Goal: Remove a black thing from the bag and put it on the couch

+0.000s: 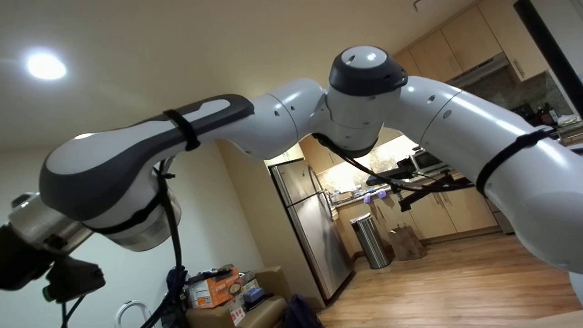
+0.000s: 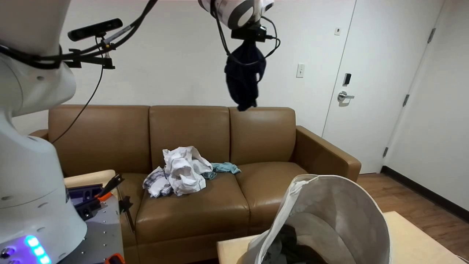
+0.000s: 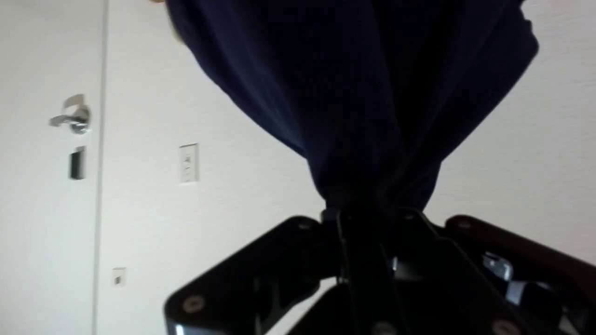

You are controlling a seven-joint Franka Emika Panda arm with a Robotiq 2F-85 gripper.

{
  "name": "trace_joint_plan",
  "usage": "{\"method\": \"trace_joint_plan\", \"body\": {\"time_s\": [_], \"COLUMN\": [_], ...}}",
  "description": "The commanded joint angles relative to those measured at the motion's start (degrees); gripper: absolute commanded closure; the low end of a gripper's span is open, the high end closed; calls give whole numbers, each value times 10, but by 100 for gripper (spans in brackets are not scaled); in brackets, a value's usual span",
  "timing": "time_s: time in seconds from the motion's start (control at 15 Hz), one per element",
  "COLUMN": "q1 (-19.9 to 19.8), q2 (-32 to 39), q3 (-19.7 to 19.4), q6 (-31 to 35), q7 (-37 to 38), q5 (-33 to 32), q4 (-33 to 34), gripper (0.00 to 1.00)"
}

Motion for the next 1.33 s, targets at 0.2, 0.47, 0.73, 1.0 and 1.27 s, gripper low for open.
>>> {"method": "trace_joint_plan", "body": {"time_s": [0.2,0.47,0.73,1.0,1.27], "q1": [-170,-190,-213,-143,3], "q2": [28,28,43,-52,-109], "q3": [208,217,234,162,39], "q6": [-87,-101,-103,-172,-187], "q7": [-20,13,15,57,53], "q5": [26,-7,-10,-35,-45], "q4": [-196,-222,-239,-236,-243], "gripper": [96,93,93,95,96]}}
